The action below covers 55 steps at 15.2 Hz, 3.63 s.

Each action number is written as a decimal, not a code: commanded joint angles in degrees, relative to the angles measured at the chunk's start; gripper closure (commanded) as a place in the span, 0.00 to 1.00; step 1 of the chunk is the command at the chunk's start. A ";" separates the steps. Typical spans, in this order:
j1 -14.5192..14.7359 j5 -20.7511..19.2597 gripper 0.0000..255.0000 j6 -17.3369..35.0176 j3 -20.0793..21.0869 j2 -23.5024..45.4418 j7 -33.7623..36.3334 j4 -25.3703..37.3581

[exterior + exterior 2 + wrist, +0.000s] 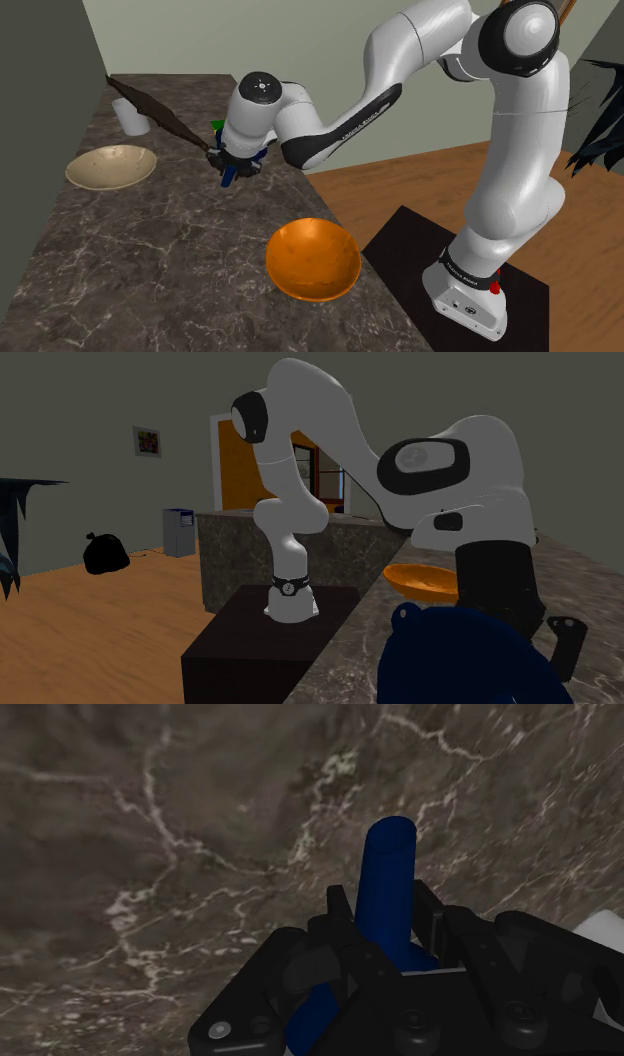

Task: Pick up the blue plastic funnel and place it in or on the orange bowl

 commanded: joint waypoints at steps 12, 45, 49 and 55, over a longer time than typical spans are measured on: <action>-5.37 10.33 1.00 -3.08 6.29 -6.09 -8.52 2.06; 23.93 70.63 1.00 -4.71 -1.67 -65.79 -23.88 -28.95; 28.09 72.75 1.00 -7.11 -0.66 -68.80 -21.25 -30.36; 26.91 73.17 1.00 -2.58 2.72 -67.34 -19.37 -33.16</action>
